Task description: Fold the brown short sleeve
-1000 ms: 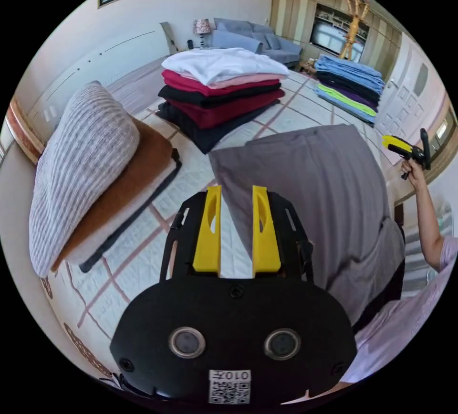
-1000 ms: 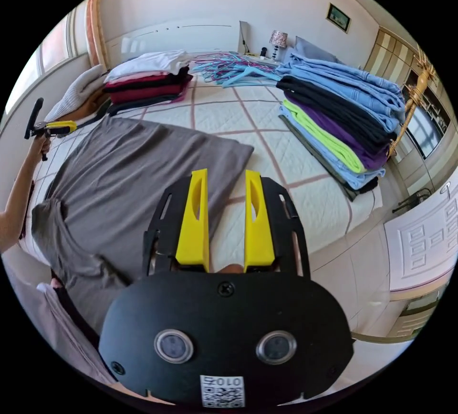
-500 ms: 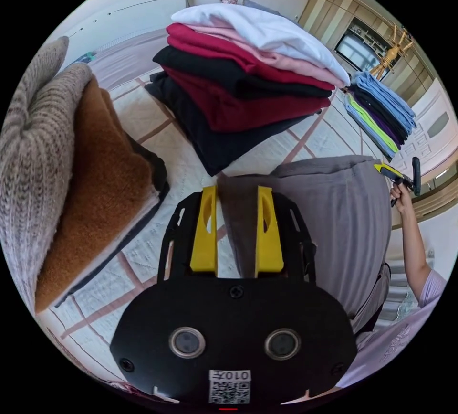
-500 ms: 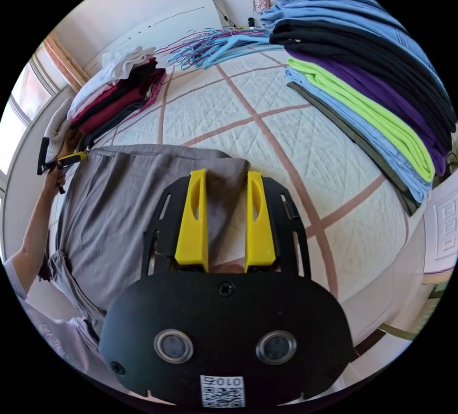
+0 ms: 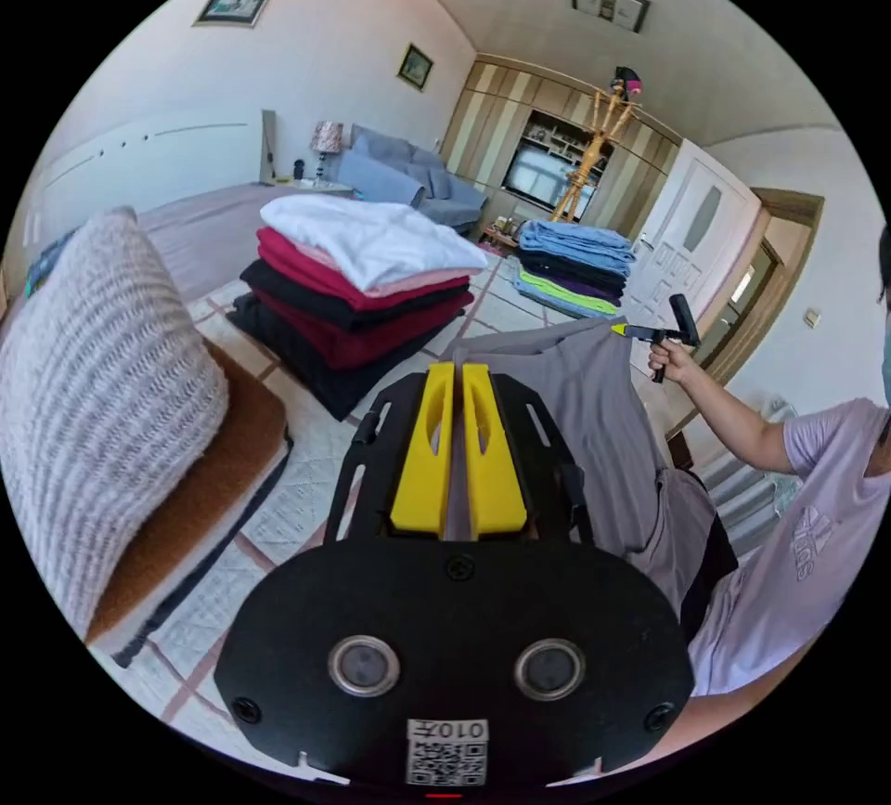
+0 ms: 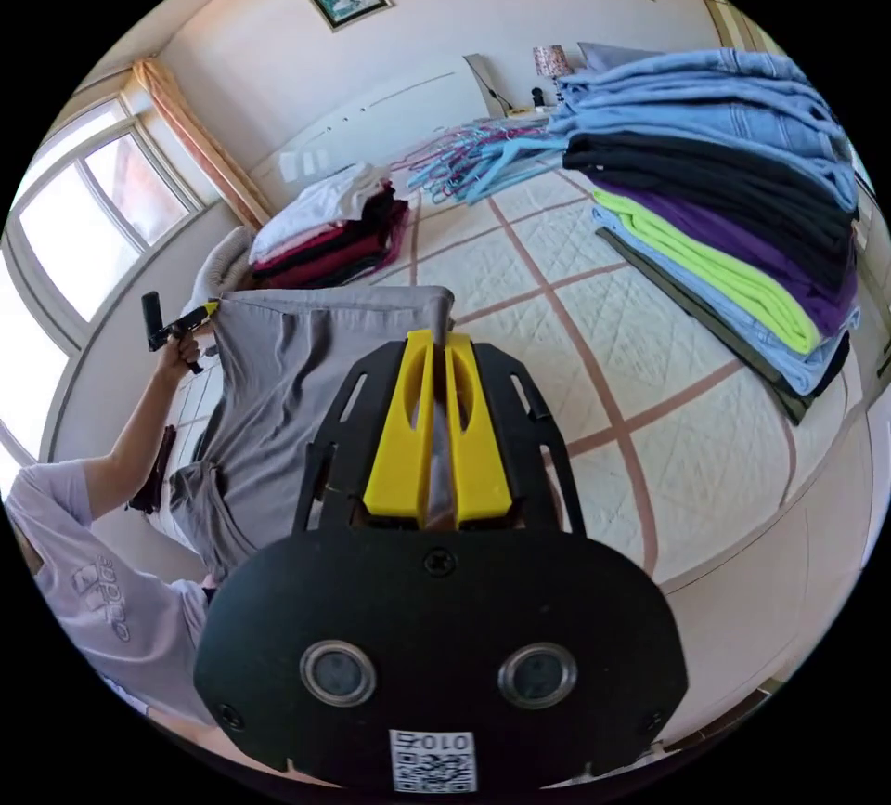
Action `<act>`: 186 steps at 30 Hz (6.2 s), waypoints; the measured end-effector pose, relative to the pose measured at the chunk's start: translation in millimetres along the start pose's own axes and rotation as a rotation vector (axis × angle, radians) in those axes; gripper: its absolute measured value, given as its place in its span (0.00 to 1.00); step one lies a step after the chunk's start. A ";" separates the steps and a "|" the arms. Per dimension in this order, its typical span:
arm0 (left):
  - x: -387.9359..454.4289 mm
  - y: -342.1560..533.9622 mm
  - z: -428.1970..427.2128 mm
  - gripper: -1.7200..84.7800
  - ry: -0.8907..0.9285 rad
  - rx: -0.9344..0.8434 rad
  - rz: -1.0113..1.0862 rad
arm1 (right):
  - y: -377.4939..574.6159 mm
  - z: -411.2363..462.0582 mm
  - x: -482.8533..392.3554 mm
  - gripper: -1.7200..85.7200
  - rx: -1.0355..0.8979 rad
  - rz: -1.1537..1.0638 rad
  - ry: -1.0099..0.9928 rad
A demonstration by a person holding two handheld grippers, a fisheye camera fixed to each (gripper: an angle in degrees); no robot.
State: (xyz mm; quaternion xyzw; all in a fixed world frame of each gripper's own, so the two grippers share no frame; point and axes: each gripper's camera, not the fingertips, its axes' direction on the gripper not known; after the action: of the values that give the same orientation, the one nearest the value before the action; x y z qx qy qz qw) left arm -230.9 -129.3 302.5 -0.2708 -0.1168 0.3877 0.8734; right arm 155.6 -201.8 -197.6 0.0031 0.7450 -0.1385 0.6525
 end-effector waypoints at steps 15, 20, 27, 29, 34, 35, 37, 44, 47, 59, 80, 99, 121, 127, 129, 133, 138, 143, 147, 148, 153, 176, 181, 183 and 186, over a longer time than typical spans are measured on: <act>223.7 166.0 -104.1 0.02 0.301 -0.369 0.590 | 301.2 -74.1 -129.1 0.04 -0.118 -0.442 -0.090; 212.7 202.2 -107.5 0.02 0.259 -0.394 0.418 | 347.1 -41.7 -135.3 0.04 -0.216 -0.392 -0.035; 247.8 206.8 -115.9 0.02 0.164 -0.444 0.512 | 346.6 -38.2 -142.4 0.04 -0.197 -0.415 0.001; 254.7 213.5 -119.2 0.02 0.135 -0.451 0.516 | 353.4 -32.5 -145.8 0.04 -0.205 -0.413 0.010; 266.0 236.1 -132.7 0.03 0.045 -0.459 0.454 | 371.4 -21.9 -155.7 0.05 -0.262 -0.414 0.048; 266.7 238.5 -134.5 0.03 0.037 -0.465 0.445 | 375.6 -23.3 -156.0 0.05 -0.269 -0.404 0.049; 271.5 247.4 -143.8 0.04 0.013 -0.479 0.414 | 381.4 -28.7 -154.7 0.06 -0.266 -0.380 0.041; 317.9 232.9 -167.0 0.05 -0.145 -0.357 0.390 | 393.4 -52.9 -162.1 0.07 -0.227 -0.343 0.087; 329.1 229.3 -153.4 0.06 -0.144 -0.429 0.434 | 393.5 -62.0 -165.3 0.08 -0.173 -0.315 0.101; 321.7 221.2 -187.0 0.08 -0.270 -0.237 0.329 | 370.5 -46.9 -233.5 0.06 -0.063 -0.368 0.081; 137.2 213.6 -121.7 0.14 -0.122 -0.139 -0.345 | 309.1 -25.0 -266.6 0.03 -0.112 -0.445 0.089; 25.0 223.8 -1.1 0.13 0.186 -0.379 -0.407 | 172.4 -5.6 -42.0 0.15 -0.206 0.075 0.093; -7.4 230.7 -62.6 0.05 0.163 -0.161 -0.251 | 31.0 -51.0 -39.8 0.03 -0.335 -0.177 -0.090; -46.4 234.0 -85.2 0.06 0.068 -0.036 -0.374 | -41.5 -25.4 -48.7 0.04 -0.290 -0.197 -0.116; -58.4 232.5 -81.9 0.06 0.063 -0.043 -0.409 | -53.9 -6.7 -50.2 0.04 -0.303 -0.191 -0.090; -83.6 239.2 -38.5 0.07 0.004 -0.247 -0.545 | -68.5 38.1 -43.2 0.06 -0.293 -0.116 0.013; -74.5 255.5 -62.9 0.08 -0.081 -0.148 -0.590 | -74.0 24.1 -38.2 0.08 -0.187 -0.025 0.007; -79.8 261.3 -67.1 0.07 -0.023 -0.117 -0.632 | -89.9 45.7 -39.4 0.10 -0.248 0.043 -0.036; -79.8 244.7 -40.4 0.05 -0.032 -0.200 -0.615 | -98.7 79.6 -53.6 0.07 -0.339 0.050 -0.006; -79.5 240.7 -33.4 0.04 -0.033 -0.221 -0.608 | -100.5 86.1 -58.7 0.06 -0.375 0.057 0.045; -73.7 234.4 -31.7 0.02 -0.073 -0.224 -0.587 | -106.1 67.4 -55.4 0.05 -0.312 0.161 -0.058; 150.0 250.5 -97.4 0.10 -0.299 -0.283 -0.185 | 16.1 23.4 -208.0 0.05 -0.211 -0.073 0.138; 212.8 280.1 -85.7 0.09 -0.353 -0.349 -0.007 | 85.7 24.0 -279.6 0.04 -0.182 -0.233 -0.004; 199.7 291.3 -75.7 0.09 -0.333 -0.442 -0.104 | 102.8 40.8 -300.0 0.04 -0.220 -0.267 0.024; 184.1 306.8 -80.6 0.09 -0.245 -0.415 -0.222 | 120.7 81.2 -313.4 0.05 -0.386 -0.256 0.159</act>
State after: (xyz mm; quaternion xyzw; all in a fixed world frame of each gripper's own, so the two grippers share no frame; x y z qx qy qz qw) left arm -262.2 145.7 61.9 -0.3804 -0.3277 0.2874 0.8156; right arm 303.4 -47.6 74.0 -0.2053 0.8010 -0.0744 0.5575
